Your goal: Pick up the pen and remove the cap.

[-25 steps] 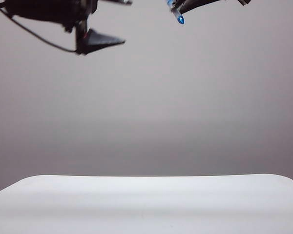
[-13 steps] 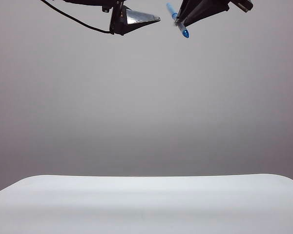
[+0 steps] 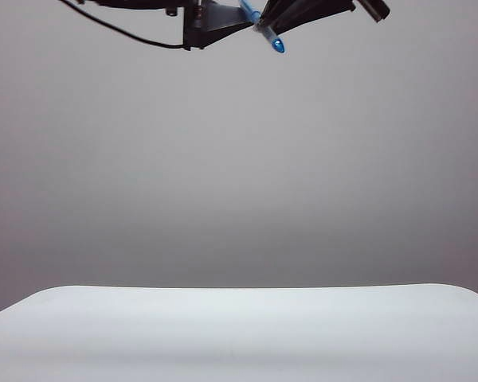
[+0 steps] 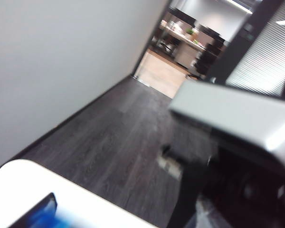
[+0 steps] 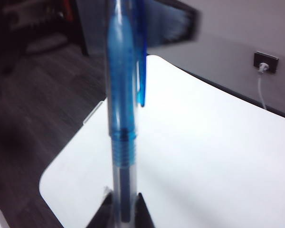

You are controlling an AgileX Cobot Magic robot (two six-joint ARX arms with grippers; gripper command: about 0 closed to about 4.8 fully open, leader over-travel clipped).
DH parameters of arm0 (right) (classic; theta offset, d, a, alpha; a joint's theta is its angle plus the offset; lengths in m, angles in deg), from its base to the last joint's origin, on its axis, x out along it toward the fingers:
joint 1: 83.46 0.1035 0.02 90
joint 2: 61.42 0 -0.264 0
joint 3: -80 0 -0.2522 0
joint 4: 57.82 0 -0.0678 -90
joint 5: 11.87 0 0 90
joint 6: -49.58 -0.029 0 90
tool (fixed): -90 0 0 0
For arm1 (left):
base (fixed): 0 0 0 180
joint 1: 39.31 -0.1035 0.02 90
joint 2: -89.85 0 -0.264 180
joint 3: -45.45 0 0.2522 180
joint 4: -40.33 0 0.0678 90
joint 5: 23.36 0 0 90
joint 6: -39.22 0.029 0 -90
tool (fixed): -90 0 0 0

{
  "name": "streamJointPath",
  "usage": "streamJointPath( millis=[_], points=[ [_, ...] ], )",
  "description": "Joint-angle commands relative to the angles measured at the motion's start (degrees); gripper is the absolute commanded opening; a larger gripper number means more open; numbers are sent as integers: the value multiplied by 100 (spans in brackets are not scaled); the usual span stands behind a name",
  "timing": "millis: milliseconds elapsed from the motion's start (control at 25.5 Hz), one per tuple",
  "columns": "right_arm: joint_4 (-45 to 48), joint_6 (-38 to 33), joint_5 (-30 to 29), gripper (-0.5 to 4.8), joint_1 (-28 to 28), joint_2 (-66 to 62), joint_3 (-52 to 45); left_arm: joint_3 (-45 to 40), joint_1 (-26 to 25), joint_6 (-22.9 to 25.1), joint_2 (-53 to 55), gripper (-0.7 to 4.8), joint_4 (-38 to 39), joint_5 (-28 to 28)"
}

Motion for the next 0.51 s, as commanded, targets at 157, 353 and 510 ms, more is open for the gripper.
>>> streamJointPath(
  millis=[157, 353, 510],
  points=[
    [-105, 313, -164, -1, -2, 319, 24, 22, -483, 282, -15, 363, -164, -1563],
    [260, 306, -481, -1, -2, 330, 24, 20, -457, 343, -15, 364, -535, -2135],
    [393, 310, -750, -1, -2, 332, 24, -50, -455, 339, -15, 364, -625, -1805]
  ],
)
